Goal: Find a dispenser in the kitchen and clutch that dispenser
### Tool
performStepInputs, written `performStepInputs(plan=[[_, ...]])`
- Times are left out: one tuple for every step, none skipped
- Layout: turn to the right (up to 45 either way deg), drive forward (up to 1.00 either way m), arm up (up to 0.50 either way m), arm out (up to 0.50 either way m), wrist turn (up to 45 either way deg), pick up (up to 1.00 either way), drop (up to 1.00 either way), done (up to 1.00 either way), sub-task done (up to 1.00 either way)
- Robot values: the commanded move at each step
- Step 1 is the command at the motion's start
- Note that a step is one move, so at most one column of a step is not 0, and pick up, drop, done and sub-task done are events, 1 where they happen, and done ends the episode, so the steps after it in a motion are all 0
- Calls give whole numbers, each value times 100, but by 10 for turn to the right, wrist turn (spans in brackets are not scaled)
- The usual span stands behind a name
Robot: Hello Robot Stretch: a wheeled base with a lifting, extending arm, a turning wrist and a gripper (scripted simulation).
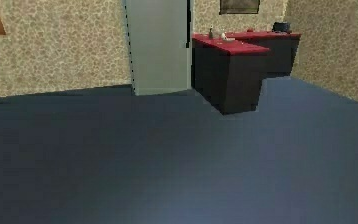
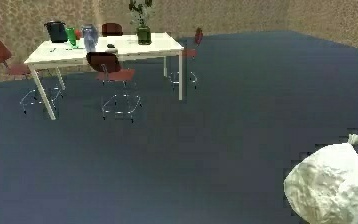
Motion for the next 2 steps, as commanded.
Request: performStepInputs(plan=[[0, 100, 0, 0, 0, 0, 0, 0, 0], [0, 100, 0, 0, 0, 0, 0, 0, 0]])
